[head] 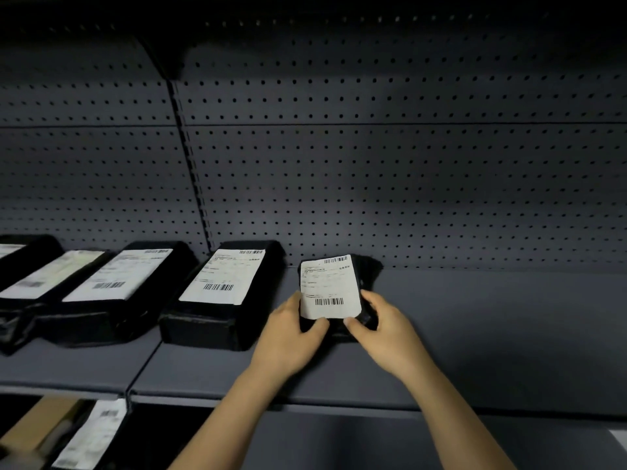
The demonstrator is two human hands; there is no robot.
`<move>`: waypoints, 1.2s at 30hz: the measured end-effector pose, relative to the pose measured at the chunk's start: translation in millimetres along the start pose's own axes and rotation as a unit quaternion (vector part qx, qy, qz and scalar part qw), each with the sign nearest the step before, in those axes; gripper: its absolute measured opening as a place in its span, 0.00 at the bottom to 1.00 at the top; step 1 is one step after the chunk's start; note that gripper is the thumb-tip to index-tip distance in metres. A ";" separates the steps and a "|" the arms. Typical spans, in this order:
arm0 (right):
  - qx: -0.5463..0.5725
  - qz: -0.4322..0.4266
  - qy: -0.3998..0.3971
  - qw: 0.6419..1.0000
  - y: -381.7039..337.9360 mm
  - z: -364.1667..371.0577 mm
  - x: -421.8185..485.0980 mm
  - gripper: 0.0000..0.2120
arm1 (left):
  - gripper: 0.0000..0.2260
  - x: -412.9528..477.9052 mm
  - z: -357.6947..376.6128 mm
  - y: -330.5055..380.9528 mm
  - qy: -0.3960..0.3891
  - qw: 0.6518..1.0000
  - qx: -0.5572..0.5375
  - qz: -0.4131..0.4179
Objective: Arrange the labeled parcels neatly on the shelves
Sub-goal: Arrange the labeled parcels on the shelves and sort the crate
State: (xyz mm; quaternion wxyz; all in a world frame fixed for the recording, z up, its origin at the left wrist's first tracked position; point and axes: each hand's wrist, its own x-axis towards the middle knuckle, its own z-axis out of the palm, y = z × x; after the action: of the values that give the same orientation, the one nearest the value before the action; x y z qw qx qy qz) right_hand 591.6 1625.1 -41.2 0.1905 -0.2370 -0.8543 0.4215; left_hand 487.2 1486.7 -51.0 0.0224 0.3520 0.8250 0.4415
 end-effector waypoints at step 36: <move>-0.018 -0.585 -0.270 0.764 -375.1 509.5 -250.1 0.14 | 0.11 -472.2 -480.7 -235.8 0.341 0.753 0.528 -0.197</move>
State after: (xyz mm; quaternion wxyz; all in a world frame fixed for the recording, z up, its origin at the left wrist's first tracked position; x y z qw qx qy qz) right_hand 436.2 963.1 -60.2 0.1575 0.4293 -0.8506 0.2595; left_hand 542.4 775.1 -62.9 -0.3631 -0.0361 0.9310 0.0119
